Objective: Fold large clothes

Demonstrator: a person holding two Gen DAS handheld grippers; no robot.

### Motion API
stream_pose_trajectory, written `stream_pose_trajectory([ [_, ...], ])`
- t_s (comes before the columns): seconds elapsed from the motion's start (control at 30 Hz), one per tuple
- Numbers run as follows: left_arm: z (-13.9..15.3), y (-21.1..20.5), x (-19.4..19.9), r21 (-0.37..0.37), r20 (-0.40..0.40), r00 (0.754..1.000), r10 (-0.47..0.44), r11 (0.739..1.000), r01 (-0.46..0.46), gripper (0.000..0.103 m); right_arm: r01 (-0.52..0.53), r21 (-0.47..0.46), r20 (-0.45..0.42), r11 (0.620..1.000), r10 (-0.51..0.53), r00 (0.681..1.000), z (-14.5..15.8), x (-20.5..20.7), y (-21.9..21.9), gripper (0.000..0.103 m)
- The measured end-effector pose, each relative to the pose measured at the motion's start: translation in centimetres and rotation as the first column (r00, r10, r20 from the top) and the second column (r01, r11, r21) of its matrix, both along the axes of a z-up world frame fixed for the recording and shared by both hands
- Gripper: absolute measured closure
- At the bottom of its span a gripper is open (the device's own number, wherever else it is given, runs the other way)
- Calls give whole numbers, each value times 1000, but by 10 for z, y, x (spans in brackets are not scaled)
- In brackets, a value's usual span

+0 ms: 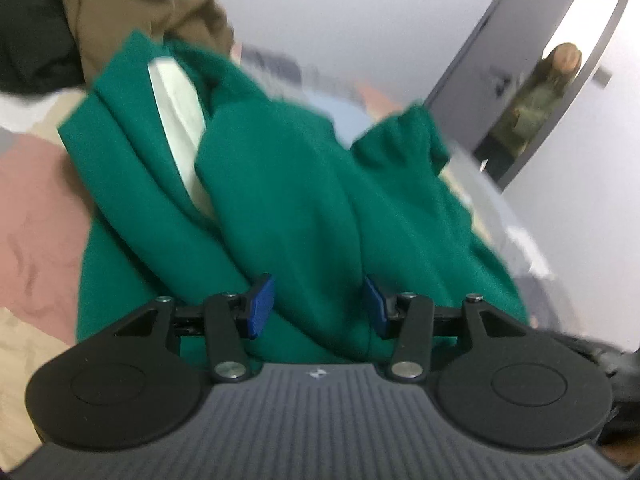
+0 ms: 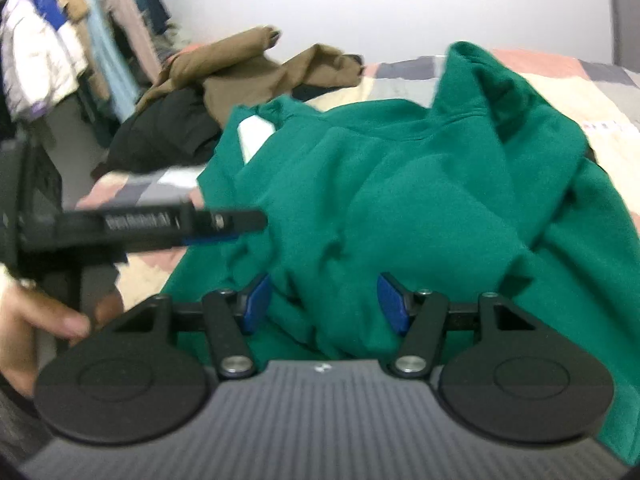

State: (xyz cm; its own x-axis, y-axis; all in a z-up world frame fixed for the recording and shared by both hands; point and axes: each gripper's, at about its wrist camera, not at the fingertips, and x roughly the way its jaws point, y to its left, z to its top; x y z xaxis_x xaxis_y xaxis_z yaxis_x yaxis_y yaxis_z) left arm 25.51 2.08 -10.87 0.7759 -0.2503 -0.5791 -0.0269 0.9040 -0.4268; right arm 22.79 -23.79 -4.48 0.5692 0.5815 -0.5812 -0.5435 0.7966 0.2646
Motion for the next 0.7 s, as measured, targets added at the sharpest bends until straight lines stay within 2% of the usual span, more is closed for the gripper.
stream_pose_trajectory([
  [0.1,-11,-9,10,51,-67,998,-11,999,14,49,54,24,-39,998,-53,998,-1,9,-12,42],
  [0.2,-17,-14,15,90,-99,995,-11,996,20,49,108,26,-80,994,-105,991,-6,18,-20,42],
  [0.33,-22,-15,21,114,-138,990,-11,993,27,49,127,-51,-128,991,-132,983,-24,32,-12,43],
  [0.43,-24,-15,20,142,-151,988,-11,989,33,49,96,-102,-180,990,-113,977,-42,42,1,42],
  [0.5,-22,-15,17,155,-151,988,-13,987,37,49,92,-122,-177,988,-113,978,-48,44,7,41],
  [0.7,-12,-13,-7,179,-145,989,-7,983,33,46,104,-97,-212,990,-123,970,-45,42,-1,42],
])
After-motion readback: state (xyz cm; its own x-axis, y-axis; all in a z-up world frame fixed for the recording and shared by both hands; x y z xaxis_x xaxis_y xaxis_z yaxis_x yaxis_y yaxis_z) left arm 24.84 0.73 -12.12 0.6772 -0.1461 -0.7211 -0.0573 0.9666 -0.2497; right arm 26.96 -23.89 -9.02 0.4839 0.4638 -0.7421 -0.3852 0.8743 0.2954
